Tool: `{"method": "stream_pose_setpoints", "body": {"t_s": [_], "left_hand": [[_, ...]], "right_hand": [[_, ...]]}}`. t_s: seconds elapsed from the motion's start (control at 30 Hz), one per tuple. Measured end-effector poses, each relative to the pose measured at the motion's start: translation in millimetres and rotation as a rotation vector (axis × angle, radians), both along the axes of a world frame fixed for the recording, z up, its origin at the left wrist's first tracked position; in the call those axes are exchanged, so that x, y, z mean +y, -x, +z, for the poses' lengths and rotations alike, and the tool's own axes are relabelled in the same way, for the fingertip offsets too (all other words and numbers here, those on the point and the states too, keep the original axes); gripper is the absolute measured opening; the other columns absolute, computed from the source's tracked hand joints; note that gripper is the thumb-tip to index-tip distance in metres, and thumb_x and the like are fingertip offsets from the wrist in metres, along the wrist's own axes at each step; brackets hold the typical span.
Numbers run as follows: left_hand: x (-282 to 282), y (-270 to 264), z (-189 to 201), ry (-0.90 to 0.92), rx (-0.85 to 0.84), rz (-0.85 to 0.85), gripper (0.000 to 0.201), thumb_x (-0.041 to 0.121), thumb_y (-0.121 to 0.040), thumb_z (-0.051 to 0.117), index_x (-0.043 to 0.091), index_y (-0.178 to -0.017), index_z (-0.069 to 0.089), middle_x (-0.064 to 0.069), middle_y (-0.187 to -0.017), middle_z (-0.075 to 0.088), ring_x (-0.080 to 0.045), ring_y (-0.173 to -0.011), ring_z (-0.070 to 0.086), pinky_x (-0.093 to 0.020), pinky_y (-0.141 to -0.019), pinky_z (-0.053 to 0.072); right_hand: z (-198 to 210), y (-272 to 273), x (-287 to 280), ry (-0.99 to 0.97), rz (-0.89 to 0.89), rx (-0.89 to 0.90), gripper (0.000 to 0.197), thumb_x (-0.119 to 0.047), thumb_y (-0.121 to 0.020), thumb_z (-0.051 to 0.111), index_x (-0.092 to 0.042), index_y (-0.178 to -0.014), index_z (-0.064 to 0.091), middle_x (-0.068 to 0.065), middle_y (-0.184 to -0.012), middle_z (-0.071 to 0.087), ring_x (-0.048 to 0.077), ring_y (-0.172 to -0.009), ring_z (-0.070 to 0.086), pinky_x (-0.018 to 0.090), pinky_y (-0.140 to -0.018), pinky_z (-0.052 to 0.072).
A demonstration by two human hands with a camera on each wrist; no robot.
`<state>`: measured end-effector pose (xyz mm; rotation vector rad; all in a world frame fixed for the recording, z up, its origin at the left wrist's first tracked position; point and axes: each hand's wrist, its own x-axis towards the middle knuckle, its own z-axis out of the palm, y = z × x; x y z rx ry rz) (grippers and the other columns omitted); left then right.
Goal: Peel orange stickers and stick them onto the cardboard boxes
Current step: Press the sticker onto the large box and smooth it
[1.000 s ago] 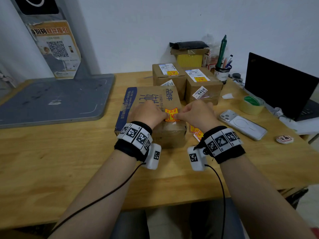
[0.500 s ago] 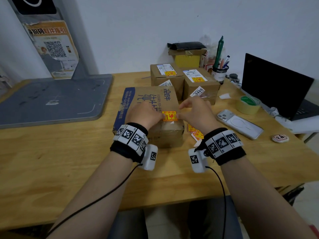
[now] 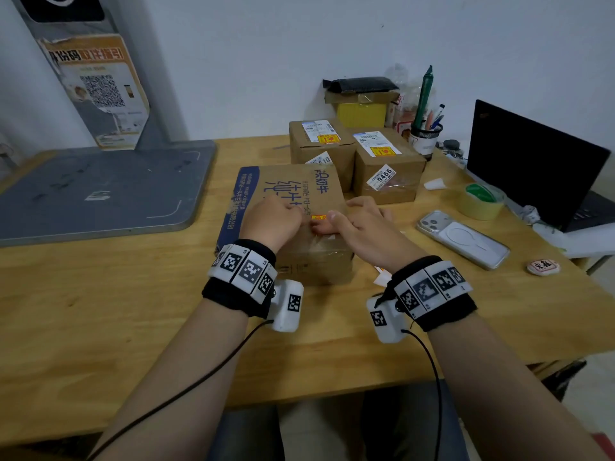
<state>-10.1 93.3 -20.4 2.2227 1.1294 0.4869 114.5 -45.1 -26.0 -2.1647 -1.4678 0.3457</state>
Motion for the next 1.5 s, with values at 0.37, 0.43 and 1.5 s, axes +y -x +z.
{"method": "stream_pose_setpoints", "body": {"t_s": [0.37,0.43,1.5], "left_hand": [[3.2,-1.6,-0.5,0.076,-0.014,0.023,0.033,0.031,-0.093,0.052,0.015,-0.082,0.079,-0.008,-0.088,0.072,-0.026,-0.087,0.065,-0.039,-0.083,0.055],[2.4,-2.9,-0.7,0.065,0.003,0.023,0.035,0.032,-0.093,0.05,0.017,-0.08,0.079,-0.008,-0.083,0.072,-0.027,-0.085,0.066,-0.04,-0.082,0.056],[-6.2,-8.0,-2.9,-0.051,0.146,0.093,0.037,0.04,-0.097,0.045,0.023,-0.093,0.077,-0.001,-0.106,0.068,-0.028,-0.099,0.055,-0.038,-0.084,0.039]], "right_hand": [[-1.5,-4.5,18.0,0.041,-0.023,-0.11,0.05,-0.041,-0.108,0.029,-0.038,-0.116,0.077,-0.009,-0.141,0.059,0.012,-0.142,0.028,0.044,-0.11,0.017],[-2.3,-6.2,16.0,0.023,-0.001,-0.088,0.048,-0.041,-0.106,0.032,-0.042,-0.104,0.08,-0.015,-0.135,0.062,0.008,-0.137,0.032,0.041,-0.109,0.018],[-18.2,-25.5,6.3,-0.11,-0.152,-0.035,0.045,-0.042,-0.1,0.039,-0.04,-0.097,0.083,-0.027,-0.113,0.073,0.008,-0.129,0.042,0.038,-0.108,0.027]]}}
